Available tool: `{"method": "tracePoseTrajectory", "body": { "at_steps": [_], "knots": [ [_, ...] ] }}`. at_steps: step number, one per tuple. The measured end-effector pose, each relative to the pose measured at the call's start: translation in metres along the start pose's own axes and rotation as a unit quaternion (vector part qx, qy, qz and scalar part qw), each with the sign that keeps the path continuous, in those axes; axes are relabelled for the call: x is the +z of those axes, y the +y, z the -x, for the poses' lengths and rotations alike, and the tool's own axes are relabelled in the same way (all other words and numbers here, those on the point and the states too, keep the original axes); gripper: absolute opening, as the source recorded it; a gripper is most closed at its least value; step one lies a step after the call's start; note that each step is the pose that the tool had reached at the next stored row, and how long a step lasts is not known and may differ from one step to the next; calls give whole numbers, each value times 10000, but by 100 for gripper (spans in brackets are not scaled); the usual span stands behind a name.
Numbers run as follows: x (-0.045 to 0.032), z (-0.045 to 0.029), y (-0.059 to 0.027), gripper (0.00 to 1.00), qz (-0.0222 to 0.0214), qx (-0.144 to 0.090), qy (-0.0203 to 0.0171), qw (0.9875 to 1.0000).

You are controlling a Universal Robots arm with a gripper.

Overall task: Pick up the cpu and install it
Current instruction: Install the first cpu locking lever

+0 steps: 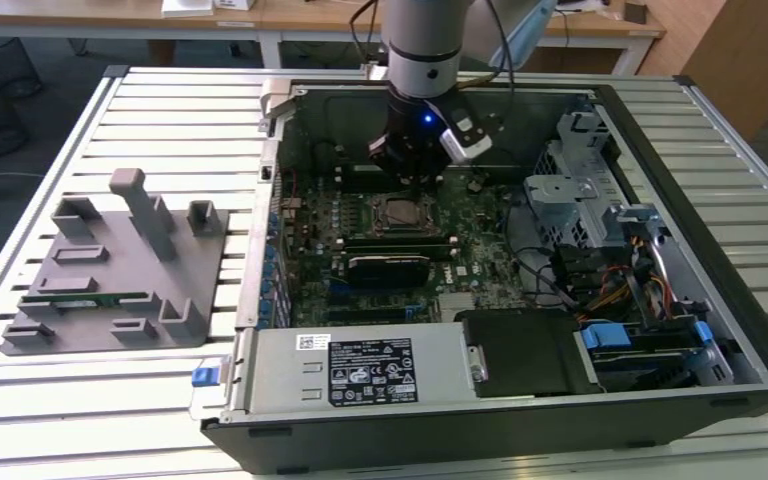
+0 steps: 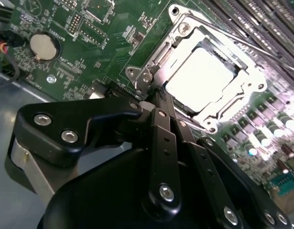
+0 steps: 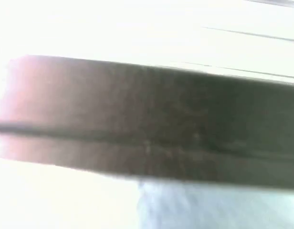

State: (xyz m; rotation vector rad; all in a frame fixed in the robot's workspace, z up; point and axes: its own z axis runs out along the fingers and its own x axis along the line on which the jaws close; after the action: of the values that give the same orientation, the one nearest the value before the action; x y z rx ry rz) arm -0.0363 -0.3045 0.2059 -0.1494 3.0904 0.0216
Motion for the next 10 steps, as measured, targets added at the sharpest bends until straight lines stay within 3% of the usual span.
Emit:
{"method": "tracePoseTrajectory", "body": {
  "at_steps": [4, 6, 10],
  "knots": [
    [-16, 1, 1, 11, 1, 1, 0, 10000],
    [-3, 0, 0, 11, -18, 0, 2, 10000],
    [41, -3, -1, 11, -116, -4, 13, 9999]
  ]
}}
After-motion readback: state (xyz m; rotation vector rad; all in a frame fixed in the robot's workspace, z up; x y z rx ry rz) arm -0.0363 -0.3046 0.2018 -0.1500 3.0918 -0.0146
